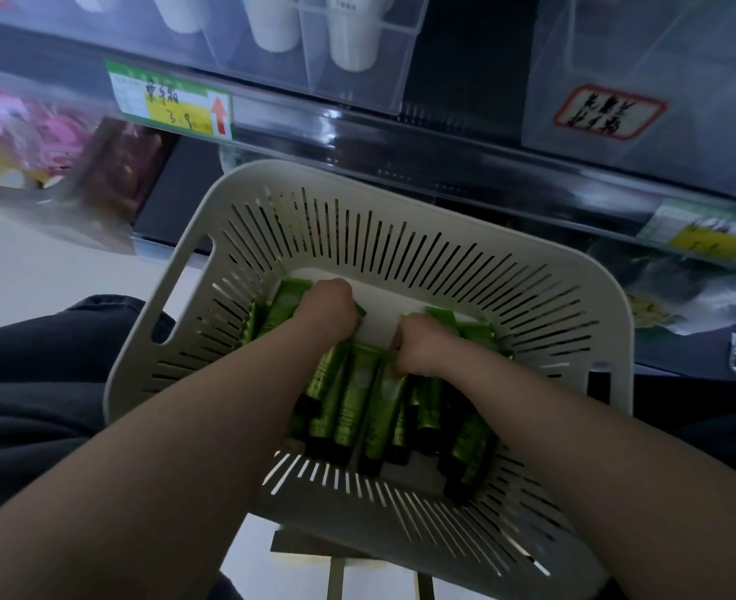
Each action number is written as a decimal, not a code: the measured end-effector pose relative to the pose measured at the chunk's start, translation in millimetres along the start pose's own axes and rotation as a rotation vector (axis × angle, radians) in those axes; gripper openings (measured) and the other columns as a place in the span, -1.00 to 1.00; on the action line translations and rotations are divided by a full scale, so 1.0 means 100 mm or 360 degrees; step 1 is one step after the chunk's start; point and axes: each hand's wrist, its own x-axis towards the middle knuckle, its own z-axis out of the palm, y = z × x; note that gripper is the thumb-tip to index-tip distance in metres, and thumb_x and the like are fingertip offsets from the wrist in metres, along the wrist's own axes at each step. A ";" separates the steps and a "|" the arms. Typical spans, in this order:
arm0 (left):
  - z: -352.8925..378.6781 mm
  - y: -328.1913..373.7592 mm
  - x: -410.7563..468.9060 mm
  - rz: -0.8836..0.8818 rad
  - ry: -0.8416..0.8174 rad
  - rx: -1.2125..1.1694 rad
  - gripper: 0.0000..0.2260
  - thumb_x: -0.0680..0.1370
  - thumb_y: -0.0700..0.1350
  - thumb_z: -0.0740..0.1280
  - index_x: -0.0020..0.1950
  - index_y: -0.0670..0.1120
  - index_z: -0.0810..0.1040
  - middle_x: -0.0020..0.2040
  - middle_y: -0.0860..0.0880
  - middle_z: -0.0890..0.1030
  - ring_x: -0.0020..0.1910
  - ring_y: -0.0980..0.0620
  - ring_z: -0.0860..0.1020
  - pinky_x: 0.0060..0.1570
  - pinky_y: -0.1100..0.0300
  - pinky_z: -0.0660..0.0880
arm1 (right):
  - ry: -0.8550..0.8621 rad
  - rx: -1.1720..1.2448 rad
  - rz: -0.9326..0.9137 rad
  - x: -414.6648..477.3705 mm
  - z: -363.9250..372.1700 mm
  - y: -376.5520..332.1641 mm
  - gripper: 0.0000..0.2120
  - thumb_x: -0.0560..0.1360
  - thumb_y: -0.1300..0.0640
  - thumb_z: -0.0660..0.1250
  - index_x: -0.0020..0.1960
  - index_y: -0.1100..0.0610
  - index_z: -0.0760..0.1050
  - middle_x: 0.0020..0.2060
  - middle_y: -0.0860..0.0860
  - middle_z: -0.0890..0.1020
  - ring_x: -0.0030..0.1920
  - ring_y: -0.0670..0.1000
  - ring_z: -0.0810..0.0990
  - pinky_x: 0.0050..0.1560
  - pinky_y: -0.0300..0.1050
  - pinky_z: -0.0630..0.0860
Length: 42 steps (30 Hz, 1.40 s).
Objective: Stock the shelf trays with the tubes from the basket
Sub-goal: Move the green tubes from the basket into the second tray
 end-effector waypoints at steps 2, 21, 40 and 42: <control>-0.04 -0.01 -0.06 -0.0002 -0.0007 -0.0026 -0.80 0.53 -0.13 0.29 0.07 -0.23 0.52 0.07 -0.19 0.57 0.05 -0.12 0.54 -0.13 0.16 0.41 | -0.0026 0.0060 -0.0002 -0.09 -0.02 0.02 -0.65 0.41 0.16 0.44 0.15 0.23 0.48 -0.02 0.13 0.53 -0.10 0.03 0.49 -0.25 -0.17 0.46; -0.55 0.24 -0.99 0.0393 0.0170 -0.0201 -0.82 0.50 -0.11 0.37 0.06 -0.11 0.65 -0.03 -0.06 0.64 -0.09 0.02 0.56 -0.05 0.21 0.50 | 0.0443 0.0390 -0.0237 -1.03 -0.29 0.22 -0.78 0.41 0.18 0.42 -0.38 0.06 0.48 -0.37 -0.01 0.50 -0.29 -0.03 0.49 -0.30 -0.19 0.40; -1.53 1.25 -2.08 0.0907 0.0710 -0.0100 -0.85 0.52 -0.13 0.34 0.01 -0.10 0.68 -0.15 -0.02 0.65 -0.18 0.05 0.55 -0.16 0.26 0.41 | 0.1067 0.0731 -0.0656 -2.41 -1.11 0.63 -0.89 0.43 0.13 0.44 -0.11 0.17 0.63 -0.26 0.04 0.62 -0.21 -0.01 0.57 -0.18 -0.10 0.46; -1.60 1.36 -2.17 0.0966 0.0733 -0.0059 -0.84 0.54 -0.15 0.31 0.03 -0.10 0.67 -0.13 -0.04 0.64 -0.16 0.02 0.55 -0.21 0.28 0.36 | 0.1118 0.0801 -0.0671 -2.52 -1.19 0.70 -0.92 0.43 0.15 0.43 -0.12 0.15 0.62 -0.29 0.02 0.61 -0.23 -0.02 0.56 -0.19 -0.12 0.46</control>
